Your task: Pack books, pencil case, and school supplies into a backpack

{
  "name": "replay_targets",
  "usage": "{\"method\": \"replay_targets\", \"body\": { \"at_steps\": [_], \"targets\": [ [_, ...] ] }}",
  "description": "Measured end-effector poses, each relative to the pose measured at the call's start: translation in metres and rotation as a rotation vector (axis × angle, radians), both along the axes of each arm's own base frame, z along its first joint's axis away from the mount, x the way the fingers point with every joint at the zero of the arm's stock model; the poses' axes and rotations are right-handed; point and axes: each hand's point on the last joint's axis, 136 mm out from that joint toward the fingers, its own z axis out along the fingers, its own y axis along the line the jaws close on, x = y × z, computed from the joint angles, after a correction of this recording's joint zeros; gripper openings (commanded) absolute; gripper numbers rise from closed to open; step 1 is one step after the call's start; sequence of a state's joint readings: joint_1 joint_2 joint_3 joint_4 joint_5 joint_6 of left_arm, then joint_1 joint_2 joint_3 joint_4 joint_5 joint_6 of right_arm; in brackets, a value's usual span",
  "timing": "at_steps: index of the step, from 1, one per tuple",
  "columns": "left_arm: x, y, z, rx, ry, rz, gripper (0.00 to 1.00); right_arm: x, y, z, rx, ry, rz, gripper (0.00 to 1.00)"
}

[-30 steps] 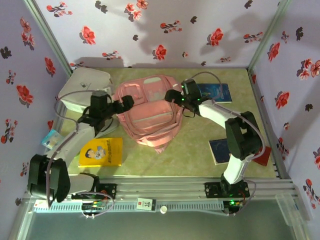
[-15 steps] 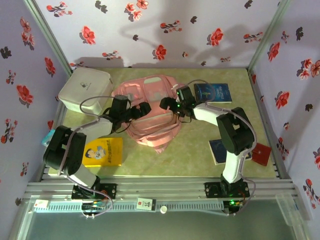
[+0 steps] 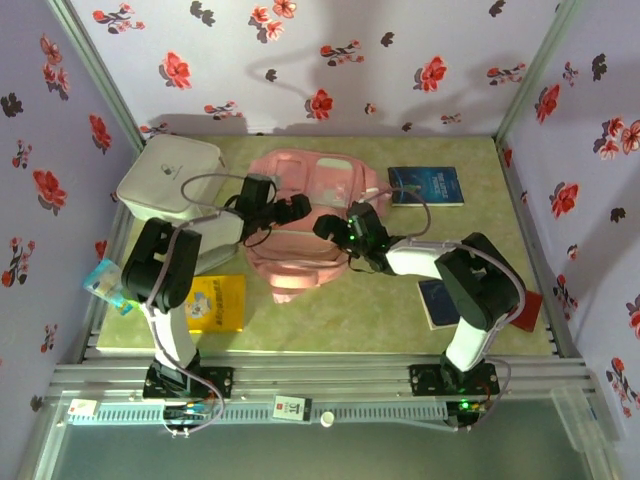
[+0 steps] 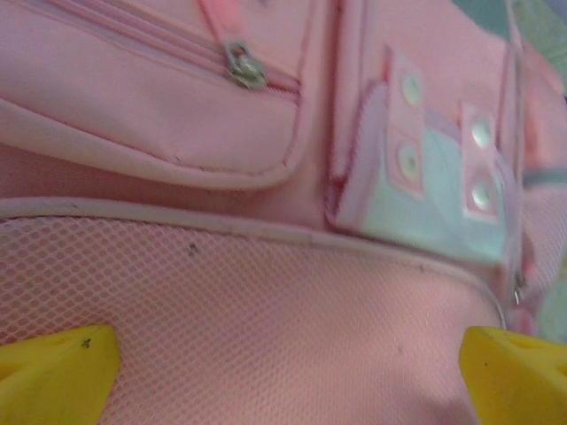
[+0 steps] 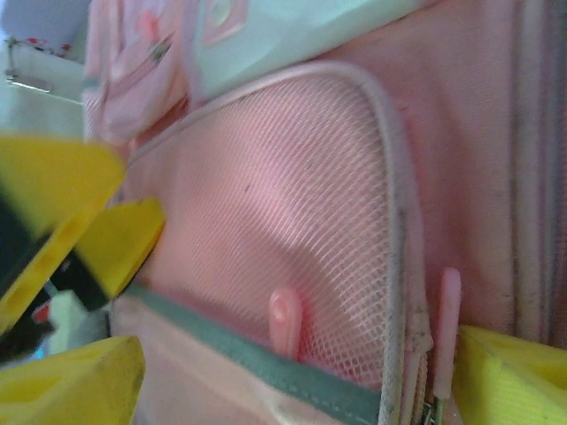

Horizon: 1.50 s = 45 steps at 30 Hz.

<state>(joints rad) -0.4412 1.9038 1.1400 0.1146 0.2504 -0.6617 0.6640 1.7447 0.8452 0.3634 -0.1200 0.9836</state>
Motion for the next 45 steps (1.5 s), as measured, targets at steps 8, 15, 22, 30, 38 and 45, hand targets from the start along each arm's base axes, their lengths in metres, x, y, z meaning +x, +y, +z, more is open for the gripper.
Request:
{"method": "replay_targets", "body": {
  "at_steps": [8,15,22,30,38,45],
  "targets": [
    [0.017,-0.002,0.014,0.109,0.002,-0.079,1.00,-0.009,-0.008,0.035,0.006,-0.030,0.027,0.99],
    [-0.010,0.002,0.071,0.113,-0.042,-0.115,1.00,0.005,-0.077,0.107,-0.151,-0.261,-0.072,0.99],
    [-0.048,-0.026,0.074,0.068,-0.007,-0.181,0.97,0.017,-0.125,0.055,-0.362,-0.130,-0.049,0.89],
    [-0.059,-0.063,0.040,0.075,0.085,-0.252,0.87,0.021,-0.110,0.014,-0.409,-0.015,0.074,0.77],
    [-0.062,-0.076,0.046,0.206,0.012,-0.350,0.74,0.028,-0.120,0.011,-0.371,-0.002,0.025,0.78],
    [-0.058,-0.104,0.035,0.478,-0.065,-0.420,0.62,0.020,-0.153,0.005,-0.339,0.026,-0.083,0.78]
  ]
}}
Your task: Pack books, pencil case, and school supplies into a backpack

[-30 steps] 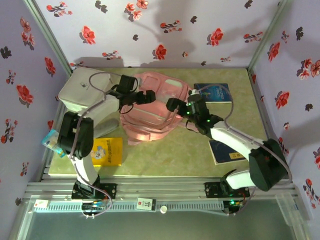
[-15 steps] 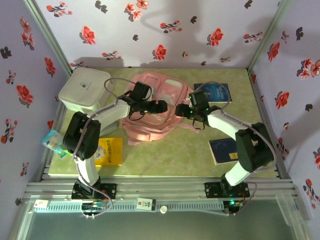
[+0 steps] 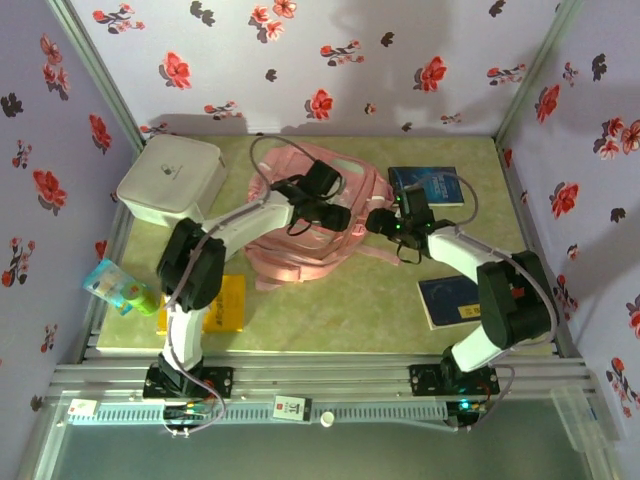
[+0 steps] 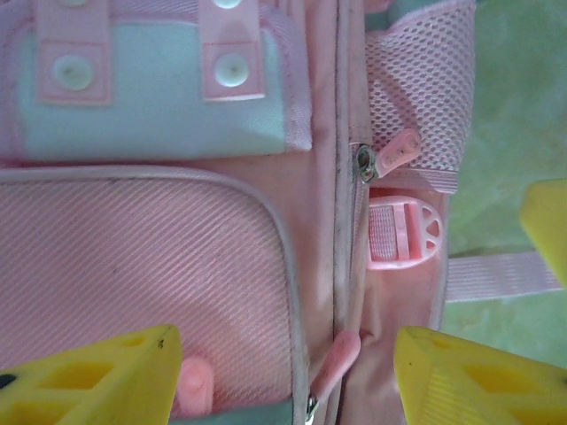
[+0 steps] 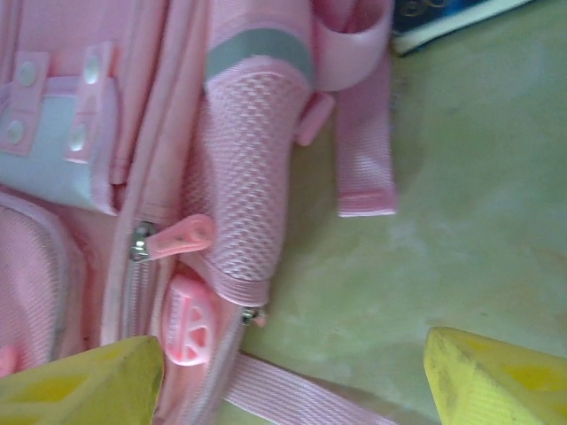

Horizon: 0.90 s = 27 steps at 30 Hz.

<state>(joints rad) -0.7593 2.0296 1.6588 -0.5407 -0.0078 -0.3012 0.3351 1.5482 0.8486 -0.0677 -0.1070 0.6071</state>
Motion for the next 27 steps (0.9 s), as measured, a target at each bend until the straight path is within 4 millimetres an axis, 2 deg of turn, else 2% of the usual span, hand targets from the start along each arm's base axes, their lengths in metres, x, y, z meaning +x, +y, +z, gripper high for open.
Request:
{"method": "replay_targets", "body": {
  "at_steps": [5,9,18,21,27],
  "targets": [
    [0.004,-0.013,-0.031,0.150,-0.015,-0.038,0.53,-0.008,-0.009,-0.006,0.014,0.011,-0.040,0.78],
    [0.012,-0.014,-0.047,0.253,-0.035,-0.034,0.47,-0.010,-0.011,-0.007,0.025,0.008,-0.055,0.78],
    [0.012,-0.014,-0.043,0.359,-0.111,-0.039,0.35,-0.013,-0.014,-0.003,0.046,-0.019,-0.074,0.78],
    [0.014,-0.010,-0.044,0.383,-0.122,-0.030,0.26,-0.012,-0.015,-0.001,0.054,-0.025,-0.083,0.78],
    [0.017,-0.006,-0.043,0.407,-0.134,-0.014,0.29,-0.009,-0.014,0.006,0.065,-0.050,-0.085,0.78]
  ]
}}
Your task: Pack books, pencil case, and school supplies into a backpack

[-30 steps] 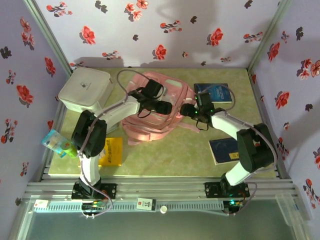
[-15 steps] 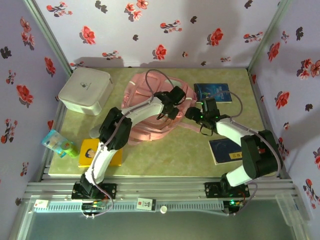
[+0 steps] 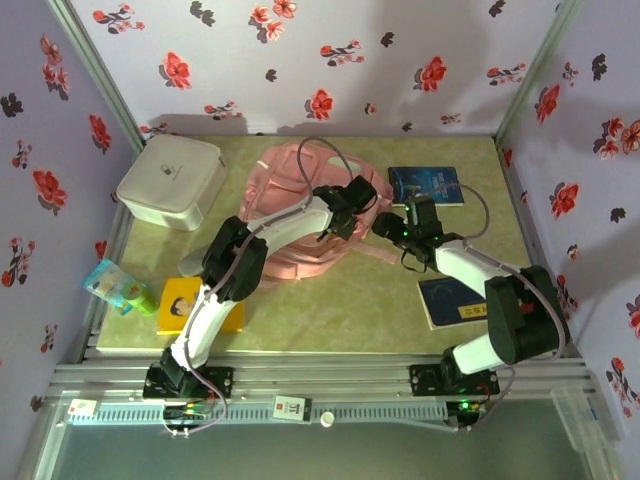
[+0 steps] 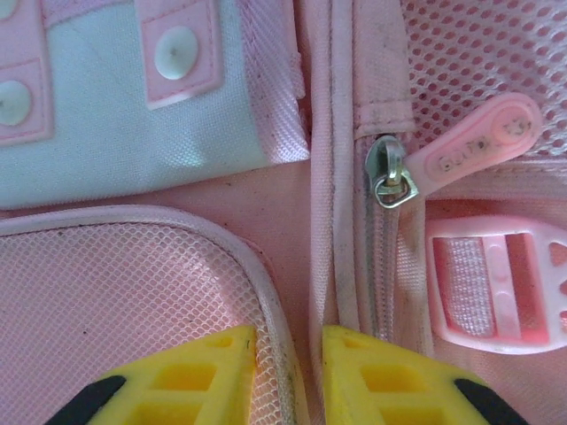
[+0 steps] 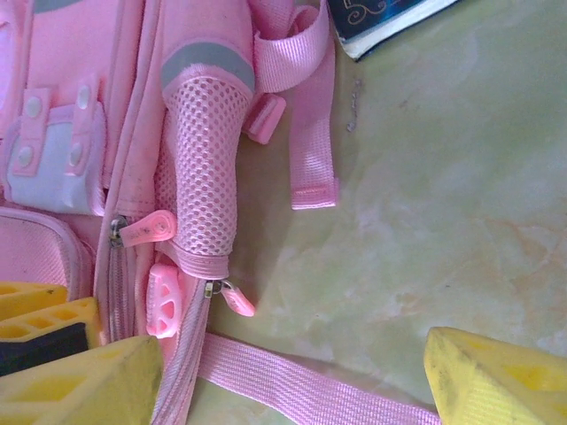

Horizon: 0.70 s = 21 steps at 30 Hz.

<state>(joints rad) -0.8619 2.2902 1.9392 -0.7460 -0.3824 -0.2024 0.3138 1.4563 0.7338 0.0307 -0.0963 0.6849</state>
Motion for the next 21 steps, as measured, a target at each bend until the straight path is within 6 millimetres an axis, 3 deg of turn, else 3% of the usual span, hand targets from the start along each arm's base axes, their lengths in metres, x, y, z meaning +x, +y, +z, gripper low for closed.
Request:
{"method": "replay_targets", "body": {
  "at_steps": [8,14,18,21],
  "targets": [
    [0.003,0.009,0.002,0.016,0.015,0.016,0.32,0.001,0.000,0.002,0.009,-0.009,-0.005,0.78],
    [0.005,0.014,-0.007,0.028,0.027,0.030,0.32,0.001,0.000,0.001,0.016,-0.009,-0.011,0.79],
    [0.006,0.014,-0.011,0.036,0.035,0.033,0.37,0.001,0.000,0.001,0.019,-0.010,-0.014,0.85],
    [0.006,0.015,-0.010,0.036,0.037,0.035,0.24,0.001,0.000,0.001,0.020,-0.008,-0.016,0.89]
  ]
}}
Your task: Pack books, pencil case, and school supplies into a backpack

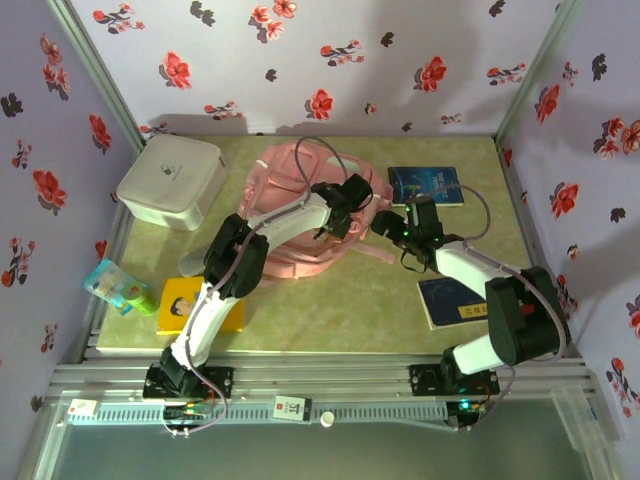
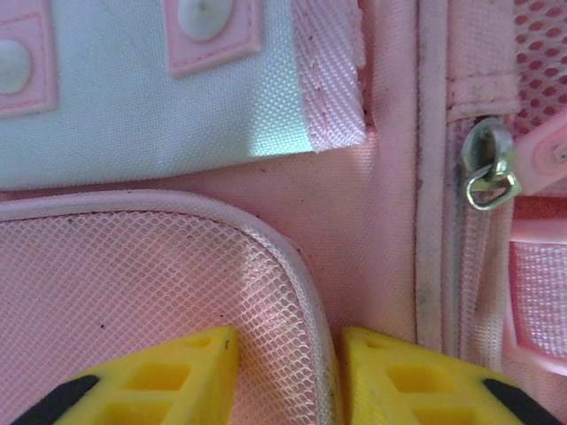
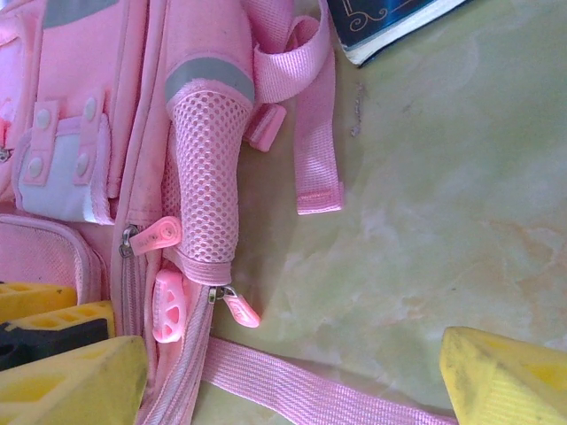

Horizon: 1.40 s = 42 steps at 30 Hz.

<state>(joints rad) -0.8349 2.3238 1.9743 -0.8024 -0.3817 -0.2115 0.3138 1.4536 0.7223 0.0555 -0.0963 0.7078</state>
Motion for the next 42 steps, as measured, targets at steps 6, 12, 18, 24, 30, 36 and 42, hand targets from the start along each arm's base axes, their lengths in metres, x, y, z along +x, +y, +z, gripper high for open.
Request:
{"method": "replay_targets", "body": {
  "at_steps": [6,12,18,24,30,36,42],
  "targets": [
    [-0.001,-0.001,0.008,-0.001,0.010,-0.009,0.00,0.000,0.000,-0.005,-0.027,0.001,0.025,0.93],
    [-0.001,0.002,0.032,-0.032,-0.001,-0.015,0.00,0.001,0.000,0.000,-0.096,-0.055,0.099,0.99],
    [0.004,0.019,0.093,-0.110,-0.047,-0.023,0.00,0.002,0.003,0.025,-0.141,-0.225,0.185,0.95],
    [0.008,0.038,0.138,-0.170,-0.090,-0.022,0.00,0.000,0.018,0.041,-0.143,-0.363,0.305,0.81],
    [0.009,0.044,0.150,-0.203,-0.095,-0.025,0.00,0.002,0.037,0.044,-0.121,-0.428,0.427,0.67],
    [0.005,0.044,0.147,-0.208,-0.077,-0.033,0.00,0.003,0.058,0.036,-0.085,-0.461,0.552,0.56],
    [0.004,0.044,0.146,-0.213,-0.073,-0.034,0.00,0.010,0.070,0.035,-0.080,-0.517,0.627,0.55]
  ]
}}
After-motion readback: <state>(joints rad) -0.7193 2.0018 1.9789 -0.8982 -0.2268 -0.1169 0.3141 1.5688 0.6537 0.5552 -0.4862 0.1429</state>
